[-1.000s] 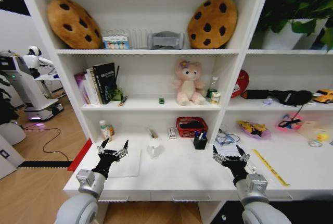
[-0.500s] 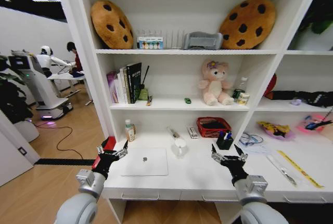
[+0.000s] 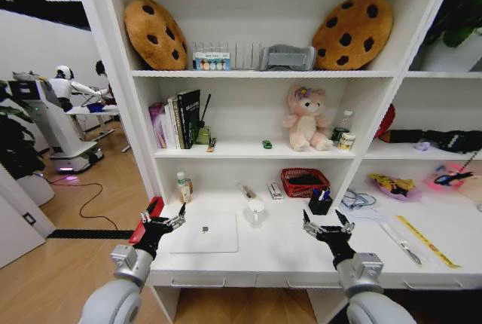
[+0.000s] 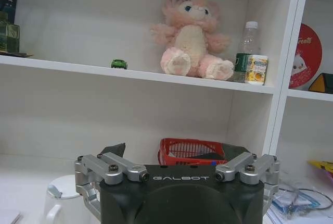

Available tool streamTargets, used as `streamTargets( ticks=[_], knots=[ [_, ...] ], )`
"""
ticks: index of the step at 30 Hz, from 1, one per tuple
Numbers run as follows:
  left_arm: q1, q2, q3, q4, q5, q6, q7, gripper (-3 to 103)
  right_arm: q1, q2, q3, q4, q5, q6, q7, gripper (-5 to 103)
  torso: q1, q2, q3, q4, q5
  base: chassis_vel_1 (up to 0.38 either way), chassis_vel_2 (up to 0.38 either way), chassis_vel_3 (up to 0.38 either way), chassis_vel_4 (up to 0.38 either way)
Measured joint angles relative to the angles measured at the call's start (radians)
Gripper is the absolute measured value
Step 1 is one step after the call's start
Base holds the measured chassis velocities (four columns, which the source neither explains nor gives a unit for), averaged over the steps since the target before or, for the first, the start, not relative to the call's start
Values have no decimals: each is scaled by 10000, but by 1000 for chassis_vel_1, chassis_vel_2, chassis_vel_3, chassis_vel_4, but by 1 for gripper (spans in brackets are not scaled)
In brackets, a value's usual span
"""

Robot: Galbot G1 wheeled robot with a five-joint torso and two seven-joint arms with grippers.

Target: Organize the objects on the table.

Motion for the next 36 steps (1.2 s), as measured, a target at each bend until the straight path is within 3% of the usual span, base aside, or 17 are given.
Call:
streamTargets(
  ticks=[13, 29, 32, 33, 34, 35, 36],
  knots=[
    [0, 0, -1, -1, 0, 0, 5, 100, 40, -85, -2, -76, 44, -52, -32, 100, -6, 3, -2, 0, 3, 204, -221, -215, 222],
    [2, 0, 0, -1, 0, 2, 4, 100, 33, -18, 15, -96, 30, 61, -49, 100, -3, 1, 1, 2, -3, 346, -342, -351, 353],
    [4, -1, 5, -9, 0, 0, 24, 100, 35, -28, 37, -201, 6, 328, -74, 100, -19, 15, -8, -9, 14, 328, -310, -270, 332],
    [0, 1, -16, 6, 2, 4, -15, 100, 41, -28, 20, -224, 5, 400, -105, 100, 1, -4, 4, 15, -28, 266, -264, -240, 263],
    [0, 1, -16, 6, 2, 4, -15, 100, 41, -28, 20, -224, 5, 400, -105, 100, 1, -4, 4, 15, -28, 266, -264, -240, 263],
    [0, 0, 1, 2, 0, 4, 2, 100, 14, -27, 29, -231, 3, 430, -99, 100, -7, 0, -2, -9, 13, 249, -179, -240, 113],
    [2, 2, -8, -21, 3, -14, -4, 100, 7, -19, 29, -232, 3, 439, -98, 100, -16, 12, -8, -5, 35, 249, -144, -184, 113]
  ],
)
